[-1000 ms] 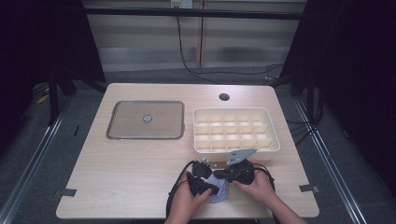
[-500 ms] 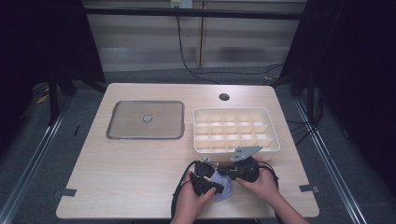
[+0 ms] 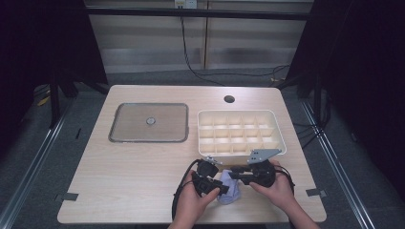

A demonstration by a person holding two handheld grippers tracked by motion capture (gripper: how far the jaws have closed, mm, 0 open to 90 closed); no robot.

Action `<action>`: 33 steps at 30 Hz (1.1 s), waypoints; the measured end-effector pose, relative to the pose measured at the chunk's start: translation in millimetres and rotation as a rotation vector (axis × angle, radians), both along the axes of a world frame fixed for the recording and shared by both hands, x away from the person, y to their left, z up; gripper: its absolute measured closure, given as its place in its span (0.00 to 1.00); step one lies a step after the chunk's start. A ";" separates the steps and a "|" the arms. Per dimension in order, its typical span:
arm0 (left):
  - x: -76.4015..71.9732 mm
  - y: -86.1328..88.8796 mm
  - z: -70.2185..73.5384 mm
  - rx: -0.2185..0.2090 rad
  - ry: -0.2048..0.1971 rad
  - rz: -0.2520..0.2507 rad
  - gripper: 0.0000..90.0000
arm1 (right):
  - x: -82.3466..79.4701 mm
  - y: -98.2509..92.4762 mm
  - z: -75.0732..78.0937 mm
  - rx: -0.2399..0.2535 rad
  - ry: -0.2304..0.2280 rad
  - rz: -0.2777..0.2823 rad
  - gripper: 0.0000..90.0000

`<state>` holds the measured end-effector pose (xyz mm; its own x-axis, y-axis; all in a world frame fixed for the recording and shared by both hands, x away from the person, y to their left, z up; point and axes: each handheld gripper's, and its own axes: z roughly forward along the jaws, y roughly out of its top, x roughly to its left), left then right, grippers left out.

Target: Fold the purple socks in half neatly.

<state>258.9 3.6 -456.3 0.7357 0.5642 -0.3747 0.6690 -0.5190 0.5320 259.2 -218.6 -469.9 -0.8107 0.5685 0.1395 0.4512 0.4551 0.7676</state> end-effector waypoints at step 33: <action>31.7 62.5 -19.0 0.119 -0.211 -0.039 0.43 | -29.3 -3.4 -12.7 -0.066 0.019 0.039 0.82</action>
<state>290.6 66.0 -475.3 0.8126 0.5650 -0.1431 0.5281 -0.6099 0.5909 229.9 -222.0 -482.7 -0.8303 0.5447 0.1181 0.4461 0.5224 0.7266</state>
